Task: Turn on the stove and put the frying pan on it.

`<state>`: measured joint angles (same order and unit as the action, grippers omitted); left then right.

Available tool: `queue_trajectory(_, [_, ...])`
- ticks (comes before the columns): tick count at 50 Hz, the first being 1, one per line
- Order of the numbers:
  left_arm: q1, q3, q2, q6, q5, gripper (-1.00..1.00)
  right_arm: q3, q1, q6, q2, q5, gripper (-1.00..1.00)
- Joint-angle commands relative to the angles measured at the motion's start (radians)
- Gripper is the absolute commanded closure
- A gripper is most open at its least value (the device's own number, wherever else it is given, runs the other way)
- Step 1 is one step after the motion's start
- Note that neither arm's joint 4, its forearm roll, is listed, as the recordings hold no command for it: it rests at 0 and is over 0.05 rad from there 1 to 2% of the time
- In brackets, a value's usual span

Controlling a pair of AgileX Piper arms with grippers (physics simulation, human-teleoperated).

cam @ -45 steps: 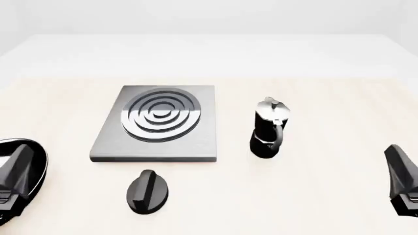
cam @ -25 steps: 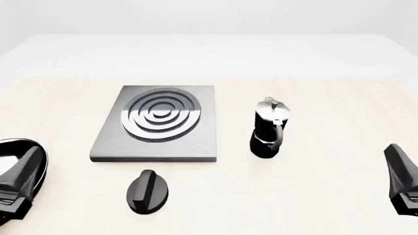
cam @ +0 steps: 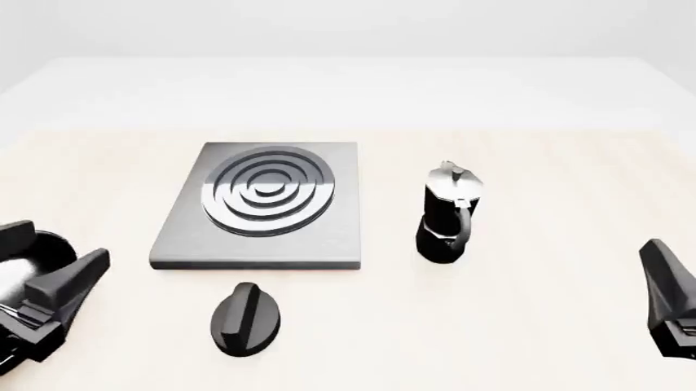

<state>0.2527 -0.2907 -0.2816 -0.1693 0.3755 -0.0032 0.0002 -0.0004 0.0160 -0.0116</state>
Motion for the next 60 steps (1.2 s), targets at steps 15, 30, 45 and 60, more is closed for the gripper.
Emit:
queue_trajectory(15, [0.157,0.015,-0.182,0.083,-0.022,-1.0,-0.001,0.0,0.0,-0.003,0.005,-1.0])
queue_trajectory(30, [0.245,0.079,-0.319,0.137,-0.175,-1.0,-0.001,0.0,0.0,-0.004,0.005,-1.0])
queue_trajectory(45, [0.319,0.113,-0.447,0.181,-0.288,-1.0,-0.001,0.0,0.0,-0.004,0.005,-1.0])
queue_trajectory(60, [0.377,0.121,-0.551,0.209,-0.371,-1.0,-0.001,0.0,0.0,-0.004,0.005,-1.0])
